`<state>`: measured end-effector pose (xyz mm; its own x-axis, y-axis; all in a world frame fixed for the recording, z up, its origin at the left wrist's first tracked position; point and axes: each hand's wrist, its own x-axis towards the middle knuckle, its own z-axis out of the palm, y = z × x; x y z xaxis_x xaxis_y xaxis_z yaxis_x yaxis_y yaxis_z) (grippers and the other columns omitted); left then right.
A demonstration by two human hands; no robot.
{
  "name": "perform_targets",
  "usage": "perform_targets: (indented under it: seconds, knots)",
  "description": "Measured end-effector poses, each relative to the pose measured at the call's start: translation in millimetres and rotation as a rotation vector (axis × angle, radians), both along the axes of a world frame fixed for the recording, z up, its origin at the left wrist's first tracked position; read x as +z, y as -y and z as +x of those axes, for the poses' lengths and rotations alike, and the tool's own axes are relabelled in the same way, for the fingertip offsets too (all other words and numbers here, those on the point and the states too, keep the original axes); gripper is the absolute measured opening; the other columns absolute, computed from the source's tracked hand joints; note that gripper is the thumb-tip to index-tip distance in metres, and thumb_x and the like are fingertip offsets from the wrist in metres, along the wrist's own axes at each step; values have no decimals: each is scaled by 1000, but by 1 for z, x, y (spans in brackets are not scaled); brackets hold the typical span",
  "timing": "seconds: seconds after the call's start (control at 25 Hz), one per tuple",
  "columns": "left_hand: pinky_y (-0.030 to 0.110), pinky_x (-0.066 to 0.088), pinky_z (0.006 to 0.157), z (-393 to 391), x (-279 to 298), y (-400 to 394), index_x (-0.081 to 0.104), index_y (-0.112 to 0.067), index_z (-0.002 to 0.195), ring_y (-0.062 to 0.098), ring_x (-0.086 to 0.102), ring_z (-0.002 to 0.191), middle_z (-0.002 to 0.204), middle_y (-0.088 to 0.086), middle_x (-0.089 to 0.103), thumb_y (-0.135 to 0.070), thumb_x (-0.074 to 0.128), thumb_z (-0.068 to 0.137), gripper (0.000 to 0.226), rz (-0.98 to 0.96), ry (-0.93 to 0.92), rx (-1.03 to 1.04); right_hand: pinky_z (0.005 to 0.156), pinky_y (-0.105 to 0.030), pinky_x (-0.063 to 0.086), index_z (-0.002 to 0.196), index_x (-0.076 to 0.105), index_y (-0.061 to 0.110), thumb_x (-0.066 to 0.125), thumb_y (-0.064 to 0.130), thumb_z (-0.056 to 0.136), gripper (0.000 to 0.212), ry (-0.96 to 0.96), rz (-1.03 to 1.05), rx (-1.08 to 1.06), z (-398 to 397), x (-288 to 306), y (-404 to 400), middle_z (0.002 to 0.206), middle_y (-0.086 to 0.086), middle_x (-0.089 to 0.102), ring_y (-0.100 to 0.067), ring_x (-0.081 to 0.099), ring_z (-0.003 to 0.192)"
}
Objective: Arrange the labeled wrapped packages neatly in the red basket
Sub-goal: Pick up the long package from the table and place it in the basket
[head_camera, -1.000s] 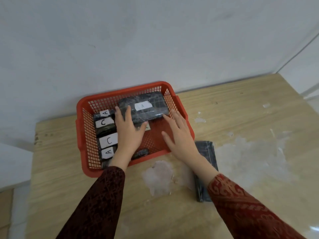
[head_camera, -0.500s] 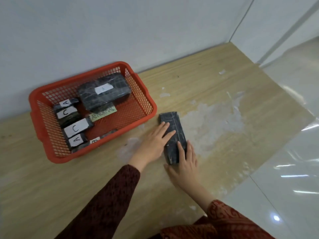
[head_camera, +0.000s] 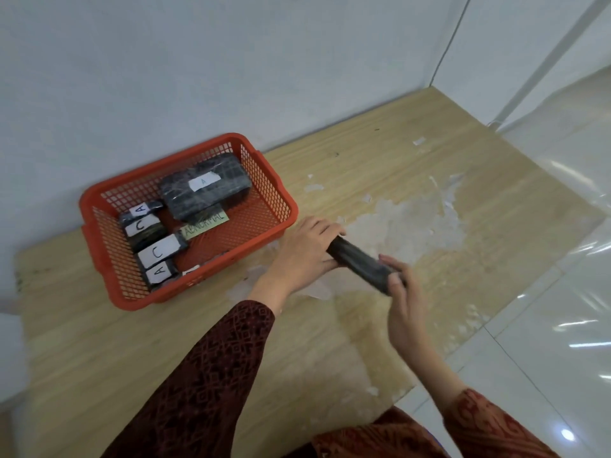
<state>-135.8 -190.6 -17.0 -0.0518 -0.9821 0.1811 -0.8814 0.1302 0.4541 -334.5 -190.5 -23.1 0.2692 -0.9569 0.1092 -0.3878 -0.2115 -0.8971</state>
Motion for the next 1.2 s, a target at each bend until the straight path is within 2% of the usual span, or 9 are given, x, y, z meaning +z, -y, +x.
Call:
perform_targets:
  seconds: [0.08, 0.24, 0.36, 0.52, 0.76, 0.92, 1.0, 1.08, 1.2]
  knots:
    - [26, 39, 81, 7, 23, -14, 60, -24, 104, 11, 53, 94, 100, -8, 62, -53, 68, 76, 41, -56, -111, 62, 67, -12, 41, 92, 59, 46, 24, 51, 92, 35, 106, 24, 2, -1, 29, 17, 86, 18, 64, 8, 57, 79]
    - [21, 40, 58, 26, 51, -51, 61, -36, 90, -3, 55, 72, 77, -19, 62, -76, 58, 66, 46, -2, -272, 320, 67, -10, 48, 99, 59, 35, 47, 44, 92, 17, 121, 72, 304, 22, 59, 42, 88, 22, 66, 4, 62, 81]
    - [24, 47, 60, 42, 52, -80, 62, -36, 86, -4, 58, 70, 73, -18, 63, -77, 59, 64, 46, 30, -356, 486, 65, -9, 48, 95, 61, 29, 58, 28, 92, 4, 130, 111, 397, 57, 59, 44, 82, 23, 68, 4, 64, 78]
    - [19, 49, 66, 59, 40, -125, 66, -33, 85, 1, 63, 75, 78, -12, 68, -70, 66, 64, 43, -76, -640, 716, 62, -13, 51, 93, 66, 25, 57, 25, 93, 9, 214, 241, 476, 85, 49, 27, 81, 14, 72, -3, 68, 77]
    - [33, 58, 63, 52, 32, -165, 63, -14, 95, 20, 71, 84, 91, -1, 74, -35, 69, 71, 32, -450, -1493, 948, 78, -31, 58, 111, 64, 22, 56, 35, 93, 24, 444, 563, 451, 122, 51, 9, 106, 0, 74, -17, 70, 99]
    - [36, 59, 77, 38, 33, -157, 55, -11, 124, 25, 68, 95, 113, 11, 68, -19, 66, 79, 47, -683, -1840, 1020, 74, -30, 59, 98, 67, 25, 69, 35, 75, 26, 452, 840, 585, 132, 46, -14, 100, -4, 75, -21, 72, 94]
    - [34, 57, 73, 39, 32, -156, 58, -11, 119, 24, 66, 96, 111, 9, 68, -20, 64, 84, 36, -795, -1868, 1196, 79, -31, 57, 97, 63, 21, 73, 27, 74, 26, 185, 783, 799, 129, 40, -22, 100, -6, 73, -27, 69, 97]
    - [32, 56, 69, 42, 30, -160, 62, -19, 106, 22, 68, 91, 102, 4, 71, -24, 64, 87, 20, -763, -1709, 1261, 80, -24, 56, 111, 58, 22, 70, 16, 82, 33, -12, 722, 1013, 129, 40, -26, 102, 0, 73, -21, 69, 99]
    - [28, 57, 61, 45, 34, -161, 63, -25, 96, 18, 71, 78, 88, -2, 74, -28, 67, 85, 12, -534, -1414, 1123, 81, -26, 57, 124, 51, 26, 68, 21, 85, 42, -35, 665, 1059, 140, 50, -27, 106, 3, 72, -12, 70, 97]
